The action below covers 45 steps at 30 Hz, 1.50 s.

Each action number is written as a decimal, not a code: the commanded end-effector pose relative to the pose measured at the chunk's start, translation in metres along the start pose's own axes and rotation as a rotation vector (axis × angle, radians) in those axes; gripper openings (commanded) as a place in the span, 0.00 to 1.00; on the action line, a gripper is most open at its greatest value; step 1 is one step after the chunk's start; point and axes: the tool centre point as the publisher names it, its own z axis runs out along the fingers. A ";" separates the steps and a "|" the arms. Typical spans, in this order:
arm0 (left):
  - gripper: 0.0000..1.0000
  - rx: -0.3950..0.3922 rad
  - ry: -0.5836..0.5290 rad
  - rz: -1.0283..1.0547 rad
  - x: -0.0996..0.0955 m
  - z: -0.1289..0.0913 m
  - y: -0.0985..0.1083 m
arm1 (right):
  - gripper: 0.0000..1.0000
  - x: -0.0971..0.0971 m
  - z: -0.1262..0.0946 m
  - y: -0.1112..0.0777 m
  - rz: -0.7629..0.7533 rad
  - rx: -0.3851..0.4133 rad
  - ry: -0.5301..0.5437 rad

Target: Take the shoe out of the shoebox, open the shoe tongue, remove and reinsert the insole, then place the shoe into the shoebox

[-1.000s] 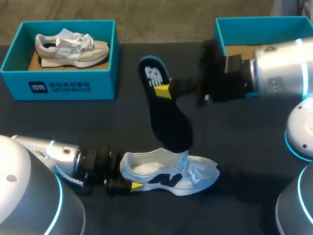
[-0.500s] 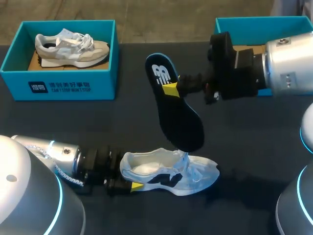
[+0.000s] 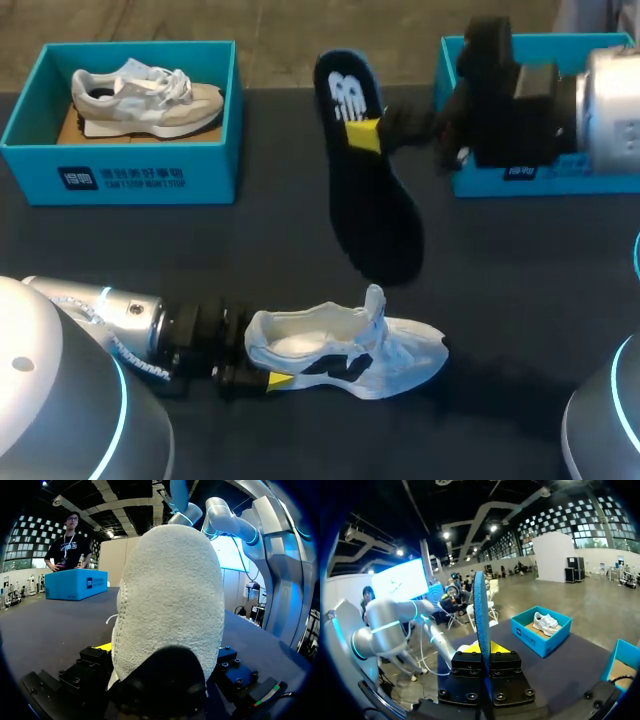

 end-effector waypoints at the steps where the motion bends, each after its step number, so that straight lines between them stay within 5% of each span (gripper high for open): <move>1: 0.00 -0.002 -0.001 -0.001 -0.002 0.000 0.003 | 0.00 0.028 -0.044 0.006 0.009 -0.026 0.018; 19: 0.00 -0.002 -0.001 -0.001 -0.002 0.000 0.003 | 0.00 0.057 -0.087 0.016 0.020 -0.026 0.113; 32: 0.00 -0.002 -0.001 -0.001 -0.002 0.000 0.003 | 0.00 0.057 -0.087 0.016 0.020 -0.026 0.113; 45: 0.00 -0.002 -0.001 -0.001 -0.002 0.000 0.003 | 0.00 0.076 -0.108 0.015 0.127 -0.112 0.143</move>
